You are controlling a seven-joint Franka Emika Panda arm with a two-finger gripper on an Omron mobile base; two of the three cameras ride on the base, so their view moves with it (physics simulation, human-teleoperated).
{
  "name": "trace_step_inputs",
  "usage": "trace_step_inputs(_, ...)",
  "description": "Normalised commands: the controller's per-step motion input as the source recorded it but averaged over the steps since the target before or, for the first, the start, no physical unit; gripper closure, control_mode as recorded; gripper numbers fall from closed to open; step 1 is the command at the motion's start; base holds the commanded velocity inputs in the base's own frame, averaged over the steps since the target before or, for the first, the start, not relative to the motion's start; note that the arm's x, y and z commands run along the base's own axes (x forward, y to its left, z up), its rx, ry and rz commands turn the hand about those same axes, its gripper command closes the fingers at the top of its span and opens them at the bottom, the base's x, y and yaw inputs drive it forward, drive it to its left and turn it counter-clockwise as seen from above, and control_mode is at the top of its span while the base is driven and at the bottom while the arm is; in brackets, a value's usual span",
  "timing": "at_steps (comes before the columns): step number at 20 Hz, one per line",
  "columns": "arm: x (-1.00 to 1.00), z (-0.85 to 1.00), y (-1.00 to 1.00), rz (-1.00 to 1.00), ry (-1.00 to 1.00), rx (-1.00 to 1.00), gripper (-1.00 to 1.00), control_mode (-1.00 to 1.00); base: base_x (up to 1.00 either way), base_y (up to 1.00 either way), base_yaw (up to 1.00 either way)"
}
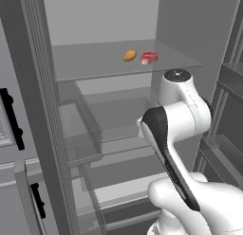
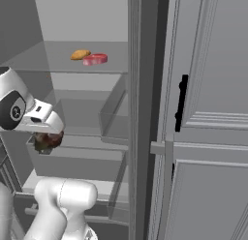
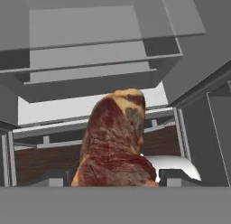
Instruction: Place one potato and one steak in each tupperware on the nearby counter, to pack two identical lunches.
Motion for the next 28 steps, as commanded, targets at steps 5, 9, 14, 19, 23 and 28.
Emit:
trace_step_inputs(5, -0.02, -0.39, -0.27, 0.03, 0.05, 0.00, 1.00, -1.00, 0.00, 0.00, 0.00)
trace_step_inputs(9, 0.00, 0.00, 0.00, 0.00, 0.00, 0.00, 1.00, -1.00, 0.00, 0.00, 0.00)
trace_step_inputs(14, -0.32, -0.02, 0.00, 0.00, 0.09, 0.00, 1.00, -1.00, 0.00, 0.00, 0.00)
trace_step_inputs(19, -0.11, -0.01, 0.00, 0.00, 0.02, 0.00, 1.00, 1.00, -0.74, 0.00, 0.00)
trace_step_inputs(23, 0.00, 0.00, 0.00, 0.00, 0.00, 0.00, 1.00, 1.00, -1.00, 0.00, 0.00)
trace_step_inputs(28, 0.00, 0.00, 0.00, 0.00, 0.00, 0.00, 1.00, 1.00, -1.00, -0.01, -0.08)
